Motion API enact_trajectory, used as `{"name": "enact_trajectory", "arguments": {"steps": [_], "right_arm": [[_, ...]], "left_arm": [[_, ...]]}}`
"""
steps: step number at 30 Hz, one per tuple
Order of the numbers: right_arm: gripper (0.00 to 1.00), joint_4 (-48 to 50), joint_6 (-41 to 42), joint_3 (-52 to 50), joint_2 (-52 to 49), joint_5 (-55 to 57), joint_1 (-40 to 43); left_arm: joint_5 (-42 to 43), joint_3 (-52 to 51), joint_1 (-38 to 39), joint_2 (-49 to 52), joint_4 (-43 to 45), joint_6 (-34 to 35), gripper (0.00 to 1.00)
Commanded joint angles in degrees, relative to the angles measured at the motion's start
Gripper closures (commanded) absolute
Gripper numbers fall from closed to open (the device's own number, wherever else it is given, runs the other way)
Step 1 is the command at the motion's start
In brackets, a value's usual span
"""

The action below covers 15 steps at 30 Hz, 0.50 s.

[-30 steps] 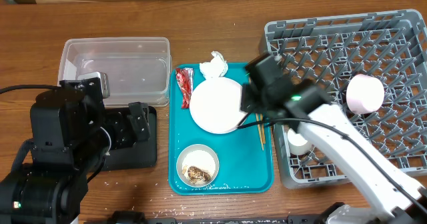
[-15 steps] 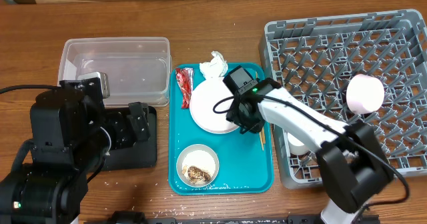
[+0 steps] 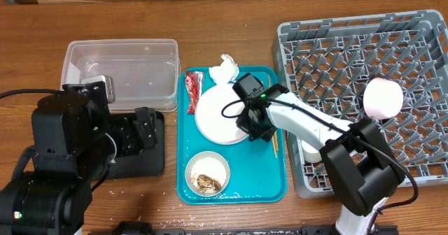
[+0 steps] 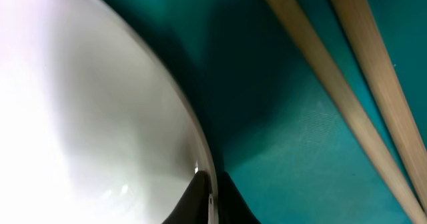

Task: Sort waste into correct bins and load items into the dishwasher
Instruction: 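Grasp the white plate from the teal tray with the right gripper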

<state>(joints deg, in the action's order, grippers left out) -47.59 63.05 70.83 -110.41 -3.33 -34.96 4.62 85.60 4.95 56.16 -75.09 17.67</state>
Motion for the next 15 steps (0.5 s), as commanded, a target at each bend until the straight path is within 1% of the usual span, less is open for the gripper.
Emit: {"name": "enact_trajectory", "arguments": {"steps": [1,4,9,12,15], "right_arm": [[0.96,-0.7,-0.3,-0.5,-0.3,0.6,-0.1],[0.96,-1.2,-0.5,0.2,1.3,1.2,0.0],[0.96,-4.0,-1.4,2.1,6.3,6.6,0.3],[0.96,-3.8,-8.2,3.7,10.9,10.1,0.3],[0.96,-3.3,-17.1,4.8,16.2,14.1,0.2]], "left_arm": [[-0.6,0.4,0.3,0.0,0.1,0.3,0.0],[-0.6,0.4,0.3,0.0,0.1,0.3,0.0],[-0.6,0.4,0.3,0.0,0.1,0.3,0.0],[-0.6,0.4,0.3,0.0,0.1,0.3,0.0],[-0.6,0.4,0.3,0.0,0.1,0.3,0.0]]}}
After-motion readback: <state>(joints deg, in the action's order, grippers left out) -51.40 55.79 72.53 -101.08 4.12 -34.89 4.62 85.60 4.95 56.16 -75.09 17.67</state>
